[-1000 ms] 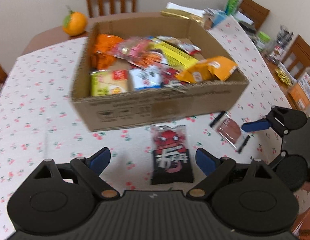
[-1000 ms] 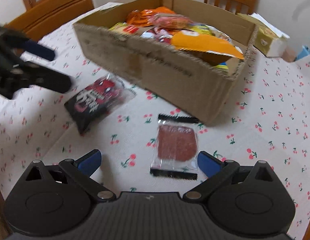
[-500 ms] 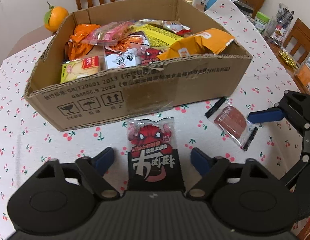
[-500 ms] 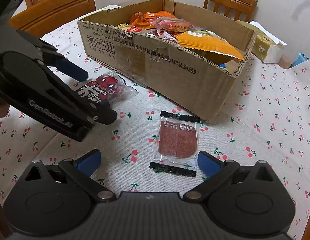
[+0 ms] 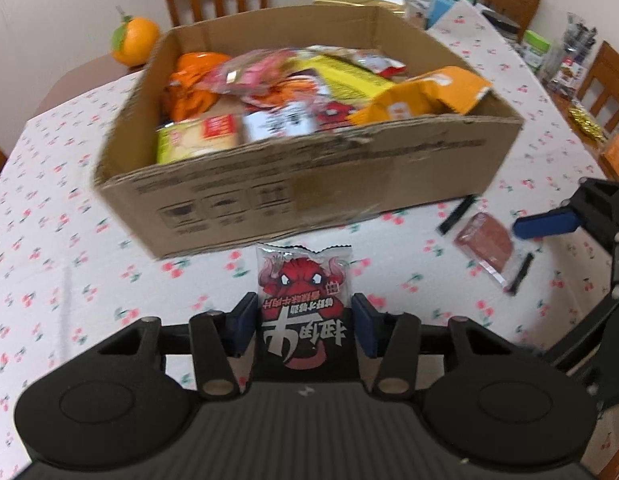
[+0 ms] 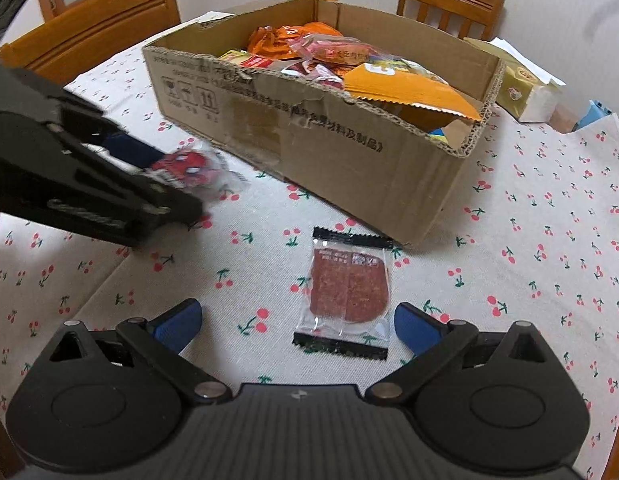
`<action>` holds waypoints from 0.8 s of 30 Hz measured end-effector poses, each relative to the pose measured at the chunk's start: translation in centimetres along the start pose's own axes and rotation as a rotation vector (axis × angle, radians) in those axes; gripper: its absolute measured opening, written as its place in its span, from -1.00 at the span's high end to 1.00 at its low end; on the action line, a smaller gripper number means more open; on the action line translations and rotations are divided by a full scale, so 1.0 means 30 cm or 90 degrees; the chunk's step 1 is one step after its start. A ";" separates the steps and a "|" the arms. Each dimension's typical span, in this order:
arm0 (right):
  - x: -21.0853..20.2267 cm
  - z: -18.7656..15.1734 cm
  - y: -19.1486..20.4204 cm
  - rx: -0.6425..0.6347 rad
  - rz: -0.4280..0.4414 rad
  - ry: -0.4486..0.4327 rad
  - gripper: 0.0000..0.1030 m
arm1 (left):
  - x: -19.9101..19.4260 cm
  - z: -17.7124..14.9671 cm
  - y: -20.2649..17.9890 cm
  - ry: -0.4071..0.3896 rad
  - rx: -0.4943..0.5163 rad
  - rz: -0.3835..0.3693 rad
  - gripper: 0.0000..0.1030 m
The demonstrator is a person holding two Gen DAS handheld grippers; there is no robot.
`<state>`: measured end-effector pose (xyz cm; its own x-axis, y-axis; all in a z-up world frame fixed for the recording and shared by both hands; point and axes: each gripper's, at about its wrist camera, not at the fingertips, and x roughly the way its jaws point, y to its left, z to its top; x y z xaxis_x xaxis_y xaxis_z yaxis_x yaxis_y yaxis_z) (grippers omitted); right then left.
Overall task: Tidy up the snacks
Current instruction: 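Close the right tool on the red meat-slice packet while the left tool holds the black packet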
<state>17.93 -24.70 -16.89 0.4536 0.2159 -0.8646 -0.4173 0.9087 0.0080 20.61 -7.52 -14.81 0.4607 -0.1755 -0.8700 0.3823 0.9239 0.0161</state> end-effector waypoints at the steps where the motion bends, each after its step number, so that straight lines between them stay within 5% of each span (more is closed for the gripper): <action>1: 0.004 0.005 -0.004 0.005 -0.004 -0.001 -1.00 | -0.002 -0.004 0.015 0.003 -0.009 0.004 0.04; 6: 0.008 0.030 -0.024 0.034 -0.023 -0.012 -0.80 | -0.007 -0.018 0.053 0.009 -0.032 0.011 0.00; 14: -0.009 0.040 -0.049 0.091 -0.061 -0.022 0.00 | -0.007 -0.017 0.041 0.005 -0.021 0.012 -0.02; 24: -0.029 0.024 -0.044 0.130 -0.067 -0.012 0.00 | -0.007 -0.014 0.021 0.008 0.006 0.017 -0.11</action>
<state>18.64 -25.84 -15.79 0.5022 0.1207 -0.8563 -0.1995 0.9797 0.0211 20.41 -6.74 -14.82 0.4613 -0.1460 -0.8751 0.3775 0.9249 0.0447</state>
